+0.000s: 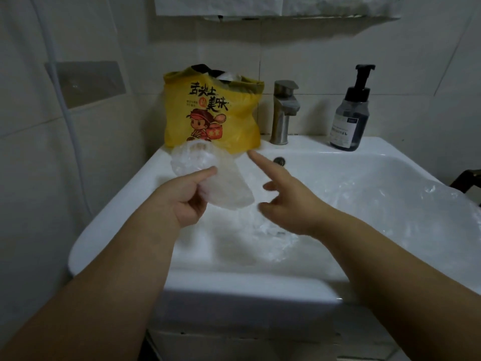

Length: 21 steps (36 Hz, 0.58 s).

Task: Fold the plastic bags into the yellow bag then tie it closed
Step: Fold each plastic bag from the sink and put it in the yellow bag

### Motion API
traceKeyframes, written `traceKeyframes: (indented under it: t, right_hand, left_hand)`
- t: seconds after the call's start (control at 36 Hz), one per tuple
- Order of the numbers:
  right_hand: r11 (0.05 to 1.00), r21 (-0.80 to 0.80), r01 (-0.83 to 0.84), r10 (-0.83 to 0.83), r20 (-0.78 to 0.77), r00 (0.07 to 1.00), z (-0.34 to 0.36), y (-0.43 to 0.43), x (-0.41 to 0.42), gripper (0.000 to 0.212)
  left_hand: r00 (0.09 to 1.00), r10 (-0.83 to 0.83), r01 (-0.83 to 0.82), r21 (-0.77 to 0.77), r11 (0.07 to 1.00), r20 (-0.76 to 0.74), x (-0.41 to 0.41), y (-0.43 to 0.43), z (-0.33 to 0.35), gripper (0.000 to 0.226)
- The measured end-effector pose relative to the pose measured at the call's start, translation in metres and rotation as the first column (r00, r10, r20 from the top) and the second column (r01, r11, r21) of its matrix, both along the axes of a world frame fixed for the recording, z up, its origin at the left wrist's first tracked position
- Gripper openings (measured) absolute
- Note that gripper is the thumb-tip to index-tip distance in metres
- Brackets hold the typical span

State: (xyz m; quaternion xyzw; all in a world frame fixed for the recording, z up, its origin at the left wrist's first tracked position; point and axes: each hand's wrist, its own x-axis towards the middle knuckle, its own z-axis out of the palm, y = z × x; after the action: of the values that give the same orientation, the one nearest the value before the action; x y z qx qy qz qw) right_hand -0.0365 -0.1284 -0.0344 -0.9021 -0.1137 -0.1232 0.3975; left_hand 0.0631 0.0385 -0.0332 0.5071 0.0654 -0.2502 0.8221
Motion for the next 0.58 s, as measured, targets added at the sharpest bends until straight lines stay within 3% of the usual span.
traceKeyframes:
  t: [0.06,0.14,0.22,0.33,0.44,0.53,0.58]
  right_hand:
    - [0.995,-0.1,-0.026,0.039,0.134,0.99,-0.003,0.007,0.002,0.071]
    - [0.98,-0.198,-0.004,0.053,0.242,0.969,-0.006,0.017,0.004,0.036]
    - [0.999,-0.046,0.001,0.009,0.203,0.979,-0.003,0.017,0.001,0.018]
    - [0.946,0.28,0.16,-0.181,0.051,0.982,0.002,0.007,0.005,0.014]
    - [0.895,0.315,0.315,-0.308,-0.073,0.948,0.0,0.005,0.012,0.026]
    - [0.847,0.377,0.374,-0.348,-0.136,0.927,-0.002,0.005,0.014,0.033]
    - [0.795,0.428,0.429,-0.336,-0.279,0.9,-0.002,0.003,0.016,0.044]
  left_hand:
    - [0.999,-0.033,0.031,0.07,0.997,0.03,-0.002,-0.003,-0.002,0.032]
    - [0.991,-0.062,0.042,0.168,0.985,0.118,-0.006,-0.005,-0.004,0.031]
    - [0.969,-0.117,0.056,0.266,0.962,0.217,-0.007,-0.007,-0.006,0.022]
    - [0.9,-0.264,0.117,0.392,0.912,0.346,-0.013,-0.012,-0.004,0.031]
    - [0.79,-0.45,0.212,0.502,0.838,0.416,-0.02,-0.014,-0.005,0.048]
    - [0.742,-0.522,0.305,0.482,0.822,0.42,-0.024,-0.015,-0.005,0.048]
    - [0.721,-0.551,0.367,0.443,0.818,0.419,-0.024,-0.014,-0.005,0.049]
